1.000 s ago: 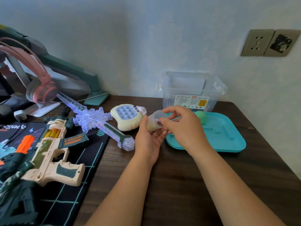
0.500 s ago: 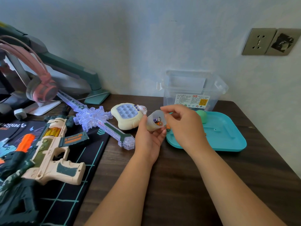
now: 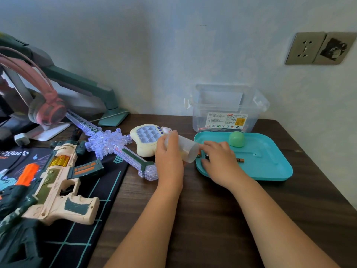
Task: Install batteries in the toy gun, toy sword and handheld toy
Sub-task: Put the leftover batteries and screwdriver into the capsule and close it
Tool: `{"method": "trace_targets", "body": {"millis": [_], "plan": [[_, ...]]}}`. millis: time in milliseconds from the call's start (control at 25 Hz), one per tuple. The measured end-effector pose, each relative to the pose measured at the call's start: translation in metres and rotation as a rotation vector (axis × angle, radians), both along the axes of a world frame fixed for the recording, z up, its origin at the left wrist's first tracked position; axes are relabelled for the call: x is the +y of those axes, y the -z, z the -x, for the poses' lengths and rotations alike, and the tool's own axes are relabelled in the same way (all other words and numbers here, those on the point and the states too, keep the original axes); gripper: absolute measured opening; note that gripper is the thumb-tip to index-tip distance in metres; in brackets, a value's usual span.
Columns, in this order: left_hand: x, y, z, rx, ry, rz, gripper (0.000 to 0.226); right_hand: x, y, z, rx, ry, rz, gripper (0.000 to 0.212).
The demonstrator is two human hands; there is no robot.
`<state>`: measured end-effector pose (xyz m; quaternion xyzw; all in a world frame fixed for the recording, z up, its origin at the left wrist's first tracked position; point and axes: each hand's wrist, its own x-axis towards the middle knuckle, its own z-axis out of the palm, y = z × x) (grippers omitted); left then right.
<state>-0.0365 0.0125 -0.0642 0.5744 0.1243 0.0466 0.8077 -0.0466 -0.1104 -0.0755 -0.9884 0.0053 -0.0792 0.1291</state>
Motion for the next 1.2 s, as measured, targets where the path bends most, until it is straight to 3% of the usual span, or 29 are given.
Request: {"method": "trace_targets", "body": {"millis": [80, 200, 360, 520, 760, 1000, 1200], "plan": [[0.001, -0.004, 0.001, -0.037, -0.006, 0.03, 0.01, -0.001, 0.001, -0.002, 0.001, -0.004, -0.007, 0.044], [0.002, -0.005, -0.003, 0.141, 0.121, 0.357, 0.02, 0.001, 0.002, -0.002, -0.012, -0.011, -0.084, 0.04], [0.006, 0.005, -0.007, 0.191, 0.215, 0.545, 0.027, 0.004, 0.002, -0.001, -0.066, 0.046, -0.162, 0.024], [0.009, 0.009, -0.01, 0.207, 0.234, 0.57, 0.027, 0.007, 0.006, -0.002, -0.14, 0.127, -0.135, 0.015], [0.007, 0.012, -0.009, 0.228, 0.236, 0.572, 0.027, 0.005, 0.009, -0.007, -0.159, 0.222, -0.241, 0.02], [0.006, 0.013, -0.009, 0.222, 0.241, 0.571, 0.027, 0.001, 0.013, -0.009, -0.127, 0.16, -0.216, 0.031], [0.006, 0.013, -0.01, 0.23, 0.242, 0.572, 0.028, -0.002, 0.011, -0.011, -0.124, 0.189, -0.25, 0.016]]}}
